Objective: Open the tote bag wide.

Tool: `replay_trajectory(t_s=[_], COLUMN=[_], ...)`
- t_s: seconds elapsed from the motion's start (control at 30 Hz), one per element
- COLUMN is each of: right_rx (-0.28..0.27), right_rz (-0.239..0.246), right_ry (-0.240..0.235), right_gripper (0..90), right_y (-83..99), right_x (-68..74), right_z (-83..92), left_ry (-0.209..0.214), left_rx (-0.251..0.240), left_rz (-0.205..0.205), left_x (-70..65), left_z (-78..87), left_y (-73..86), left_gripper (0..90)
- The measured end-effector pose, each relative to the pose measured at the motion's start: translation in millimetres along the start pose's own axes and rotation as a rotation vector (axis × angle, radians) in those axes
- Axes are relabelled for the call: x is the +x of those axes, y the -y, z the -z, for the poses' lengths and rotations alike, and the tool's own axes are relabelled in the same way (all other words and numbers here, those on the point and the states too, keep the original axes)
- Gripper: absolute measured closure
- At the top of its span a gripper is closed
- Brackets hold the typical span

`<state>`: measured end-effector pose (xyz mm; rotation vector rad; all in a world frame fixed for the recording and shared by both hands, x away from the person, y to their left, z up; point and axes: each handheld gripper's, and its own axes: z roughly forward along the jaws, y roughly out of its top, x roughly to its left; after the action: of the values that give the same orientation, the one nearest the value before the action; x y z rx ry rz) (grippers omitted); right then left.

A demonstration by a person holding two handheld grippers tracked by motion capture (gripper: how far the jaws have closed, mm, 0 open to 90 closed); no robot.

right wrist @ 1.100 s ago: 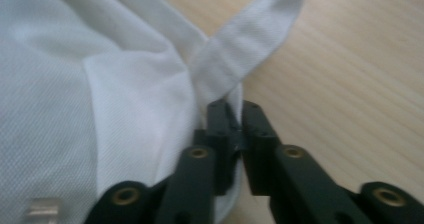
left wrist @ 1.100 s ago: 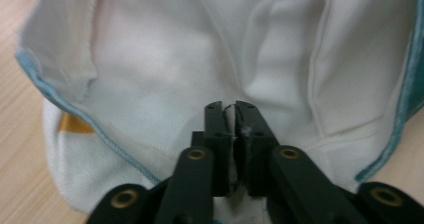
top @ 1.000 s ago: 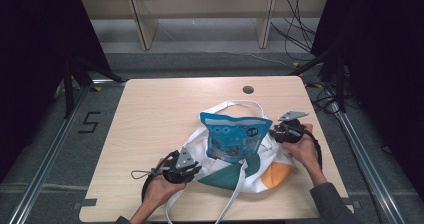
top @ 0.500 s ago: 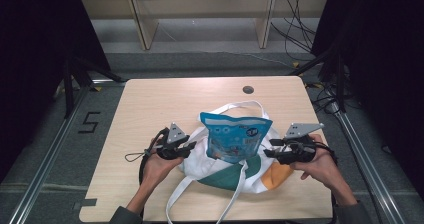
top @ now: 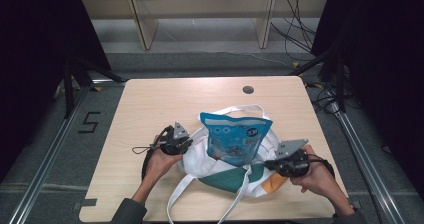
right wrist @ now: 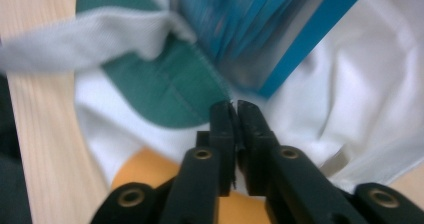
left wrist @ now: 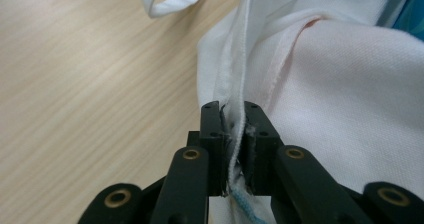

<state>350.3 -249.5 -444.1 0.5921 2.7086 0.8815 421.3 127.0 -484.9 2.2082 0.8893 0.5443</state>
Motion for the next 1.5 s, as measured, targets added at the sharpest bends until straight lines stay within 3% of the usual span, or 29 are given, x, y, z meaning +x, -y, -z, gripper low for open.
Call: replay_trajectory(t_s=[0.03, 0.13, 0.17, 0.23, 0.3, 0.37, 0.47, 0.53, 0.63, 0.67, 0.7, 0.73, 0.77, 0.9, 0.93, 1.0, 1.07, 1.1, 1.13, 1.2, 1.23, 1.27, 1.3, 1.33, 1.37, 1.4, 1.43, 1.47, 1.5], right_rx=[0.053, 0.049, 0.068, 0.088, 0.089, 0.097, 0.064, 0.068, 0.061, 0.060, 0.068, 0.063, 0.066, 0.064, 0.056, 0.045, 0.034, -0.018, -0.090, -0.107, -0.181, -0.191, -0.215, -0.215, -0.233, -0.223, -0.213, -0.213, -0.197], right_rz=[0.018, 0.034, -0.009, -0.018, -0.022, -0.028, -0.051, -0.068, -0.073, -0.078, -0.087, -0.078, -0.080, -0.110, -0.122, -0.172, -0.182, -0.157, -0.165, -0.161, -0.162, -0.179, -0.155, -0.155, -0.157, -0.160, -0.174, -0.174, -0.155], right_ry=[-0.011, -0.035, -0.038, -0.035, -0.026, -0.027, -0.016, -0.009, 0.036, 0.051, 0.081, 0.079, 0.093, 0.107, 0.080, 0.097, 0.082, 0.087, 0.044, 0.040, 0.062, 0.059, 0.090, 0.090, 0.195, 0.228, 0.240, 0.240, 0.235], right_gripper=[88.5, 88.7, 88.7, 88.6, 88.6, 88.5, 86.8, 86.4, 86.5, 86.4, 86.4, 86.2, 86.1, 85.1, 84.2, 77.1, 73.5, 67.8, 56.8, 56.4, 56.3, 56.4, 56.3, 56.3, 56.4, 56.8, 58.3, 58.3, 62.5], right_y=[10.0, 18.9, 28.8, 37.3, 37.4, 36.8, 38.3, 38.5, 36.9, 36.1, 35.0, 33.9, 32.3, 28.5, 27.9, 26.0, 25.2, 24.2, 19.5, 17.2, 10.6, 8.3, 5.3, 5.3, -1.4, -4.4, -7.3, -7.3, -13.2], right_x=[9.1, 11.6, 16.1, 23.2, 24.4, 24.4, 22.6, 22.5, 14.6, 11.5, 7.4, 1.9, -3.0, -17.9, -23.6, -27.6, -26.8, -31.3, -35.5, -37.7, -42.5, -42.2, -46.6, -46.6, -53.4, -57.5, -60.0, -60.0, -68.1], right_z=[-4.9, -5.8, -8.5, -19.4, -21.6, -21.6, -23.8, -24.6, -28.7, -30.1, -31.9, -33.3, -35.1, -39.8, -39.4, -33.3, -27.5, -19.7, -2.7, 4.5, 28.5, 35.0, 41.9, 41.9, 44.7, 41.8, 35.2, 35.2, 18.8], left_ry=[-0.005, -0.014, -0.013, -0.020, -0.010, -0.022, -0.019, -0.014, -0.012, -0.017, -0.022, -0.022, -0.041, -0.041, -0.038, -0.024, -0.023, -0.009, 0.000, 0.015, 0.012, 0.012, 0.005, 0.003, 0.003, 0.001, 0.006, 0.006, 0.007], left_rx=[0.000, 0.010, 0.016, 0.019, 0.015, 0.015, 0.026, 0.025, 0.038, 0.028, 0.029, 0.029, 0.040, 0.038, 0.038, 0.029, 0.010, -0.020, -0.032, -0.052, -0.054, -0.063, -0.066, -0.069, -0.070, -0.091, -0.103, -0.103, -0.110], left_rz=[0.005, -0.011, 0.009, 0.004, 0.035, 0.024, 0.003, 0.022, 0.000, 0.034, 0.029, 0.029, 0.002, 0.020, 0.008, 0.031, 0.052, 0.076, 0.080, 0.065, 0.047, 0.053, 0.047, 0.049, 0.057, 0.057, 0.084, 0.084, 0.087], left_x=[1.8, 3.8, 3.4, 4.0, 6.4, 4.7, 2.8, 2.3, 5.4, 3.7, 3.3, 3.3, 3.0, 4.3, 5.4, 6.9, 8.1, 8.7, 9.1, 9.4, 9.4, 9.0, 9.8, 10.3, 11.4, 14.0, 13.5, 13.5, 14.3], left_z=[0.4, -1.2, -6.9, -10.2, -11.3, -10.1, -7.2, -7.4, -5.4, -7.1, -7.2, -7.2, -6.5, -5.6, -4.6, 0.3, 3.4, 5.8, 9.6, 14.4, 17.4, 17.9, 18.3, 18.0, 16.4, 11.2, 7.4, 7.4, 4.0], left_y=[0.8, 2.5, 9.0, 12.9, 14.4, 13.5, 11.8, 13.4, 14.5, 15.1, 15.0, 15.0, 14.0, 14.6, 14.3, 10.9, 8.0, 5.5, 2.7, -2.8, -6.9, -9.1, -11.8, -14.3, -15.9, -19.4, -20.1, -20.1, -20.7], left_gripper=[82.1, 82.4, 82.5, 82.6, 82.6, 82.6, 82.5, 82.5, 82.4, 82.4, 82.3, 82.3, 82.3, 81.8, 81.2, 76.4, 74.0, 69.7, 63.4, 60.0, 57.3, 55.2, 55.2, 55.2, 55.5, 56.5, 57.1, 58.2, 59.8])
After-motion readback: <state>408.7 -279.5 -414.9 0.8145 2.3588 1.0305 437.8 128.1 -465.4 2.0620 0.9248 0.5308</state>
